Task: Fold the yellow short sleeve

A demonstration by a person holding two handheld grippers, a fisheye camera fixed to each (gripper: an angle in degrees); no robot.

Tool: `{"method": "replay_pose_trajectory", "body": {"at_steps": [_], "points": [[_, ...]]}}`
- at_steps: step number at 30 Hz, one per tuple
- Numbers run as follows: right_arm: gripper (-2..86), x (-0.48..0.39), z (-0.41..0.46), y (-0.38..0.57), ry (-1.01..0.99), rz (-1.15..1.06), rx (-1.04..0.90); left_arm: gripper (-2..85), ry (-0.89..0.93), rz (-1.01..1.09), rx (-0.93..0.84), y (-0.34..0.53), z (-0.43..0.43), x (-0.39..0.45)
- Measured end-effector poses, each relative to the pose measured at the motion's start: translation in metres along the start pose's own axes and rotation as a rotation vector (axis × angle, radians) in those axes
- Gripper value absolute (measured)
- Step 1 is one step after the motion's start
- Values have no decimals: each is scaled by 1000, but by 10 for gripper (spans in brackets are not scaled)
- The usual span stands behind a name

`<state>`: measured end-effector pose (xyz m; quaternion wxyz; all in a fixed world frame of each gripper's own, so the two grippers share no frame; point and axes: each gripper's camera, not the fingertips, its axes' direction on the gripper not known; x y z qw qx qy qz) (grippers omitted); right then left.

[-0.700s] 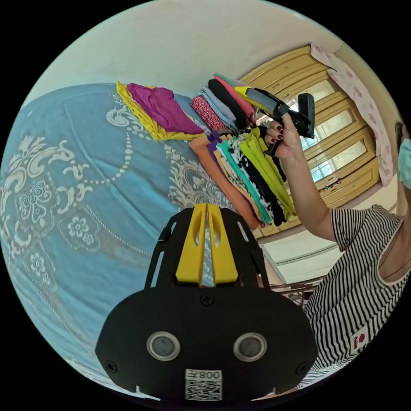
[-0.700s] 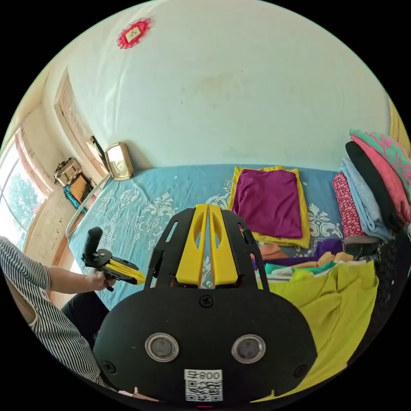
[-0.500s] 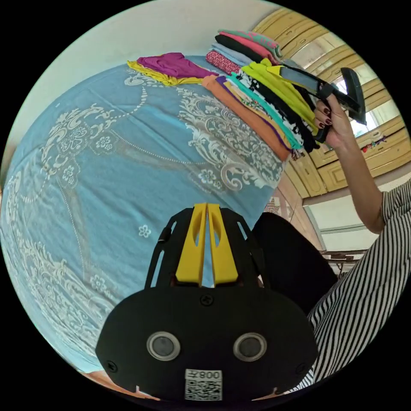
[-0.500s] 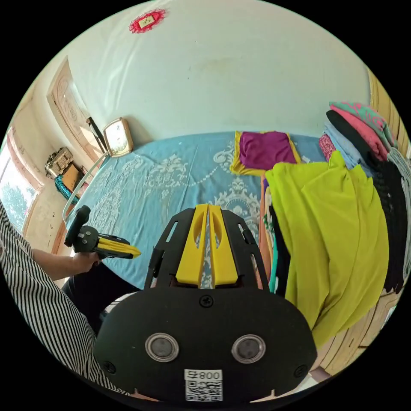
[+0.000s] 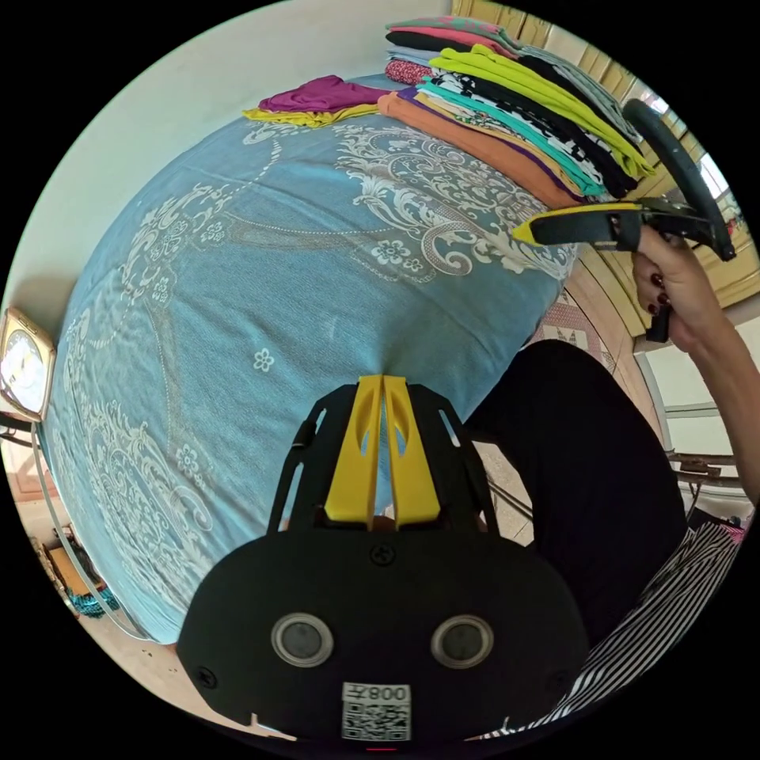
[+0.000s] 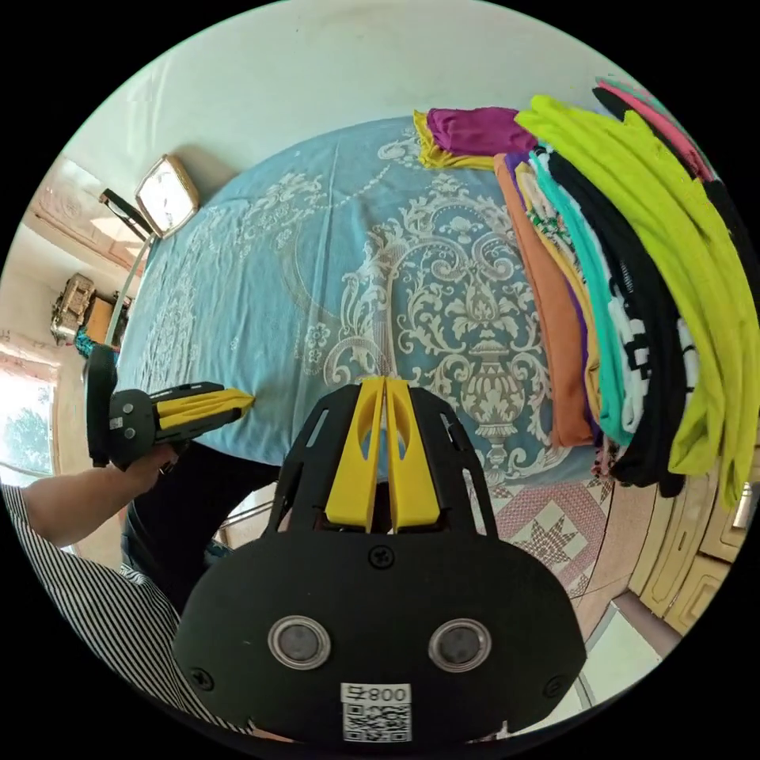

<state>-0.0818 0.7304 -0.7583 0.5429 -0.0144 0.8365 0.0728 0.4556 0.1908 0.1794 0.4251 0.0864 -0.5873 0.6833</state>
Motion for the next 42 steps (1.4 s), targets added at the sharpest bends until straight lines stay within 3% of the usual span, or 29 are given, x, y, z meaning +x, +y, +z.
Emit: {"method": "replay_pose_trajectory", "body": {"at_steps": [7,14,20,26,31,42], "points": [[56,29,-111,9,286,131,344,1,47,-50,-39,25,2,2],[77,44,-95,6,349,159,273,1,179,-74,-70,52,4,-12],[14,43,-77,35,413,183,240,1,234,-90,-28,82,-1,-29],[1,31,-94,102,266,133,338,2,312,-98,37,111,-6,-51],[1,11,-120,184,-10,19,431,2,488,-161,106,141,-5,-78],[2,-9,-129,297,-394,-149,341,3,711,-221,269,212,-21,-132]]}}
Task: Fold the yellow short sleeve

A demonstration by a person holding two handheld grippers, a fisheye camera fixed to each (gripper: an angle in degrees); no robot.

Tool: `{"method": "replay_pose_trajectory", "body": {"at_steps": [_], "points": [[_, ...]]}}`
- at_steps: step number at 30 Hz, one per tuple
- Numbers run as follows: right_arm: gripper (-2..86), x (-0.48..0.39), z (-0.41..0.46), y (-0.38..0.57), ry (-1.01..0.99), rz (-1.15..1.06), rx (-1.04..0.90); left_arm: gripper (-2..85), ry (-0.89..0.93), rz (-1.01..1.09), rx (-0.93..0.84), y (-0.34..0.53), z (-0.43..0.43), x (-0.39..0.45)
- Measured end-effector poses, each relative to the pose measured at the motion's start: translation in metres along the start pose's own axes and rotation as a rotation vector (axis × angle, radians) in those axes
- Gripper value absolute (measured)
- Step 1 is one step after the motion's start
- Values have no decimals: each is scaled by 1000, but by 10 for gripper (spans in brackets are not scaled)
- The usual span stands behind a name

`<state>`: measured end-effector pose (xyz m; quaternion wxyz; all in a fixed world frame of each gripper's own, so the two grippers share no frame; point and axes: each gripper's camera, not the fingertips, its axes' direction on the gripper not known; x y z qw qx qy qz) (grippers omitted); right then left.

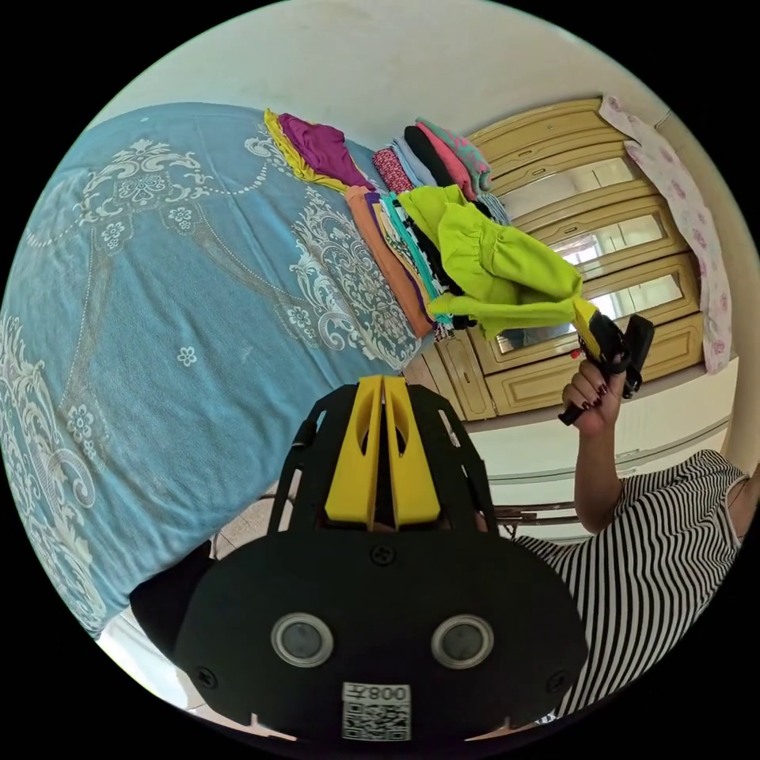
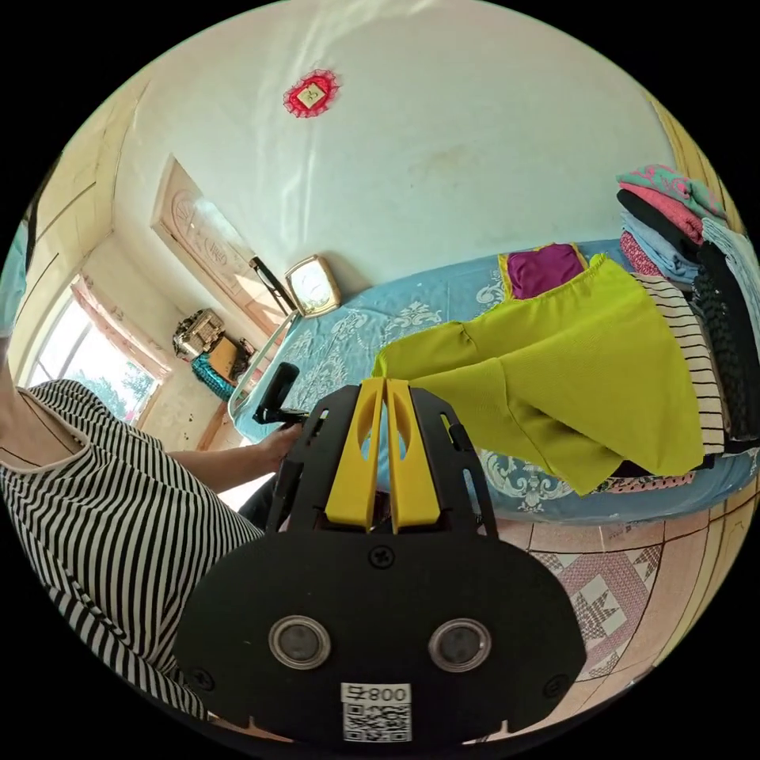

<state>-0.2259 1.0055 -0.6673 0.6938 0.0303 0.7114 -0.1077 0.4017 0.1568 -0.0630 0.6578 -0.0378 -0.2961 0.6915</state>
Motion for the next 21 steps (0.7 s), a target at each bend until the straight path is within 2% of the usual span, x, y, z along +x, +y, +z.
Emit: {"method": "replay_pose_trajectory", "body": {"at_steps": [8,13,18,21], "points": [[2,-5,9,65,-215,-24,-237,10,113,-27,109,32,-53,-37],[2,18,24,118,-457,122,-345,30,160,-7,72,39,-65,-56],[2,29,15,143,-418,173,-379,55,203,-45,-17,36,-53,-80],[2,36,2,149,-407,187,-376,66,157,-59,-74,30,-47,-94]]}}
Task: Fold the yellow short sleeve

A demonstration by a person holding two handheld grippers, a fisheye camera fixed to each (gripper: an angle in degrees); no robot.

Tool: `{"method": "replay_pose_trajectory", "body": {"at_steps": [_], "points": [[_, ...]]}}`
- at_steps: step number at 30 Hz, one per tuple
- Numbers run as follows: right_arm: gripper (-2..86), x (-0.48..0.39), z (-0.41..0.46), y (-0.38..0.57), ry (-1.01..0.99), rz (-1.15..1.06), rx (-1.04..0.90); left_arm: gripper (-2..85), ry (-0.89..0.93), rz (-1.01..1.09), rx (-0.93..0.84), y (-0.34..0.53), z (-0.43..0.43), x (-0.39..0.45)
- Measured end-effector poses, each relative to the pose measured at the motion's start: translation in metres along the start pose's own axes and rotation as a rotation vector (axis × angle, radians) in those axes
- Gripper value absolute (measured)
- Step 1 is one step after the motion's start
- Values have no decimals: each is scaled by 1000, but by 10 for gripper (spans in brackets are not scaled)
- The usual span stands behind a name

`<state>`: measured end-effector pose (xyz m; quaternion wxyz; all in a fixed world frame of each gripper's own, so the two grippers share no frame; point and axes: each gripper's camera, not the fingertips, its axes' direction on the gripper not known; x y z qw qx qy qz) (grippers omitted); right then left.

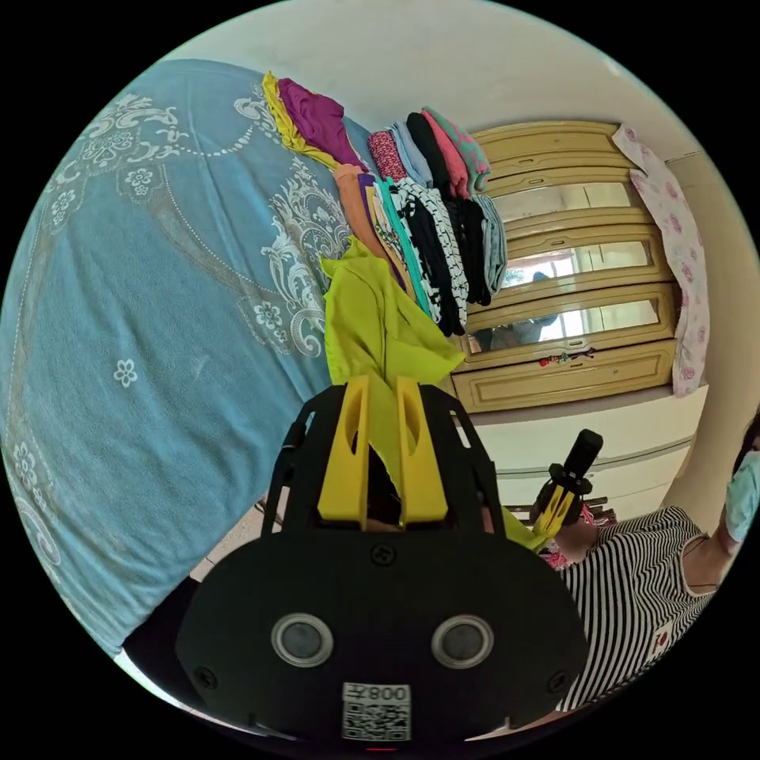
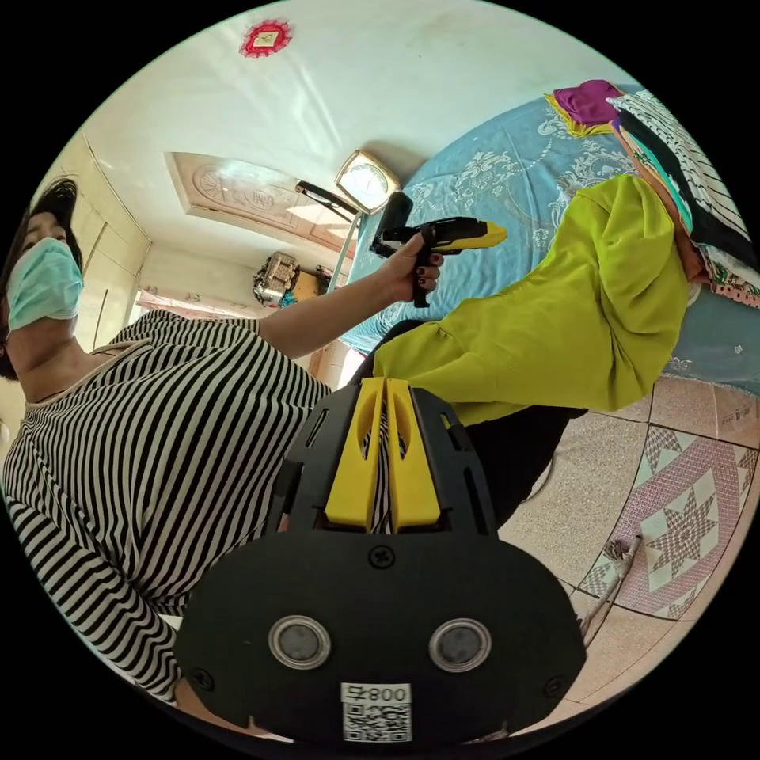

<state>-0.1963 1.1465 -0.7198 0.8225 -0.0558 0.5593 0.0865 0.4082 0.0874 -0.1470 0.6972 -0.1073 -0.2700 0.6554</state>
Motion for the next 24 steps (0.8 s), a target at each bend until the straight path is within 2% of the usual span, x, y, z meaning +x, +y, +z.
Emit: {"method": "replay_pose_trajectory", "body": {"at_steps": [9,15,17,24], "points": [[1,8,-21,17,8,33,-17,72,-159,-26,-140,-32,-6,-29],[1,15,-31,26,-12,79,-18,20,-209,-58,-215,-20,-18,-48],[1,15,-34,28,-17,81,-10,14,-163,-46,-207,-6,-35,-50],[2,-5,-64,28,-5,-12,81,4,139,-9,52,85,-178,-47]]}}
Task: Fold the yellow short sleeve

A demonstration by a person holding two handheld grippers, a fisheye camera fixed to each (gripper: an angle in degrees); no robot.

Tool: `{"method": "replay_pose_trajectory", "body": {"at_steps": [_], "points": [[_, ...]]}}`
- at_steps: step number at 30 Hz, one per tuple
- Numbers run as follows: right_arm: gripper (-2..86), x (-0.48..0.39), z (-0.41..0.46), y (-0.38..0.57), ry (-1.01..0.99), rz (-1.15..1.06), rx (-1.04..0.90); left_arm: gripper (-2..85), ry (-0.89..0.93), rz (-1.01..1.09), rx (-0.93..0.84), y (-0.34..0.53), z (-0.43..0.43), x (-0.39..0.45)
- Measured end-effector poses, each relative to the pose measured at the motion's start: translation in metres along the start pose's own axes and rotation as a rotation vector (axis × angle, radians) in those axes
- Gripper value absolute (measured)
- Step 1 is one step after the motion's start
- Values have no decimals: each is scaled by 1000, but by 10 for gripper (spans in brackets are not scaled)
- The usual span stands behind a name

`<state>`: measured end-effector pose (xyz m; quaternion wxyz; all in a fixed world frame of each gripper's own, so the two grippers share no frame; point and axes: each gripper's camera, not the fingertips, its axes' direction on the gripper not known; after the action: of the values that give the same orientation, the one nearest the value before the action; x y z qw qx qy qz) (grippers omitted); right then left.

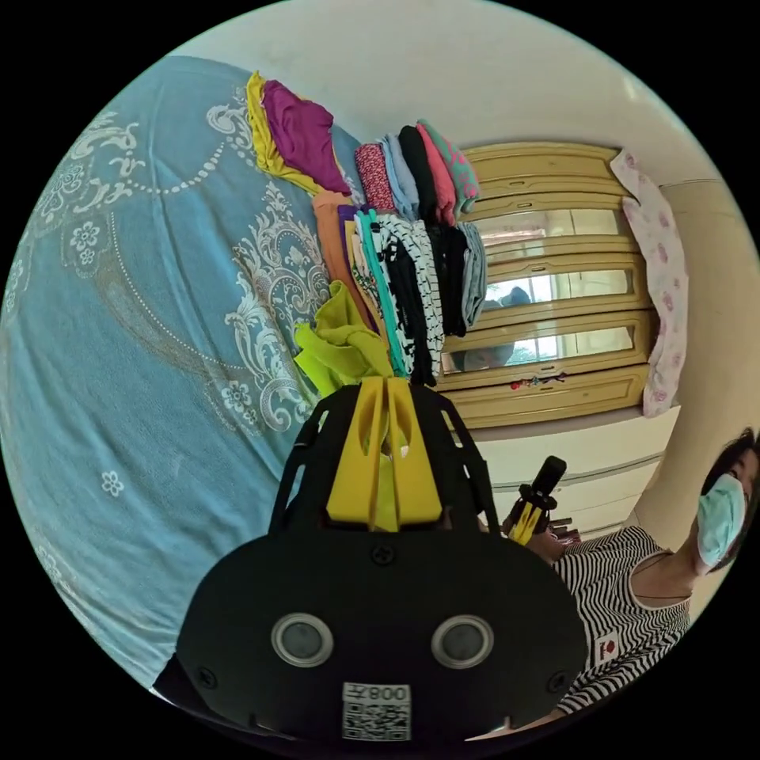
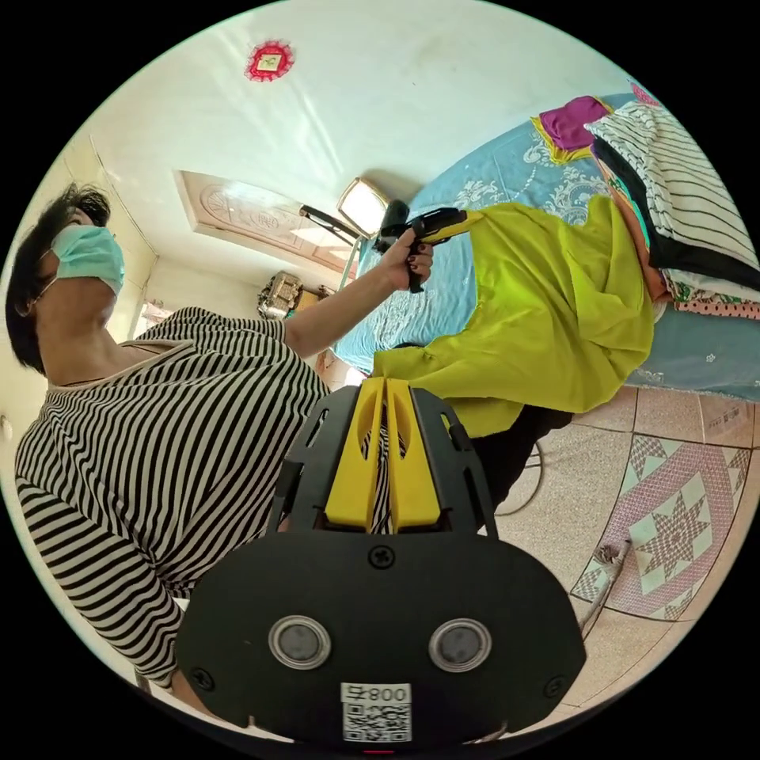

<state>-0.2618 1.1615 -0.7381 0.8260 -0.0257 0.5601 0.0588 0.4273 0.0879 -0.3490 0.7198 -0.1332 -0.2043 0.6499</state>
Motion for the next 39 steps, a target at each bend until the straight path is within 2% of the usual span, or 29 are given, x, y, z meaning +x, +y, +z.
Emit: {"method": "replay_pose_trajectory", "body": {"at_steps": [6,10,16,28,39], "points": [[2,-53,-33,-4,16,-189,140,3,148,85,364,118,-171,35],[1,-104,-54,-5,47,-345,252,3,114,195,600,218,-285,72],[1,-182,-68,-12,73,-572,372,2,37,415,880,360,-411,133],[1,-301,-61,-18,153,-806,531,0,-229,762,1117,568,-535,232],[0,-329,-35,-58,130,-809,589,1,-329,880,1141,645,-585,242]]}}
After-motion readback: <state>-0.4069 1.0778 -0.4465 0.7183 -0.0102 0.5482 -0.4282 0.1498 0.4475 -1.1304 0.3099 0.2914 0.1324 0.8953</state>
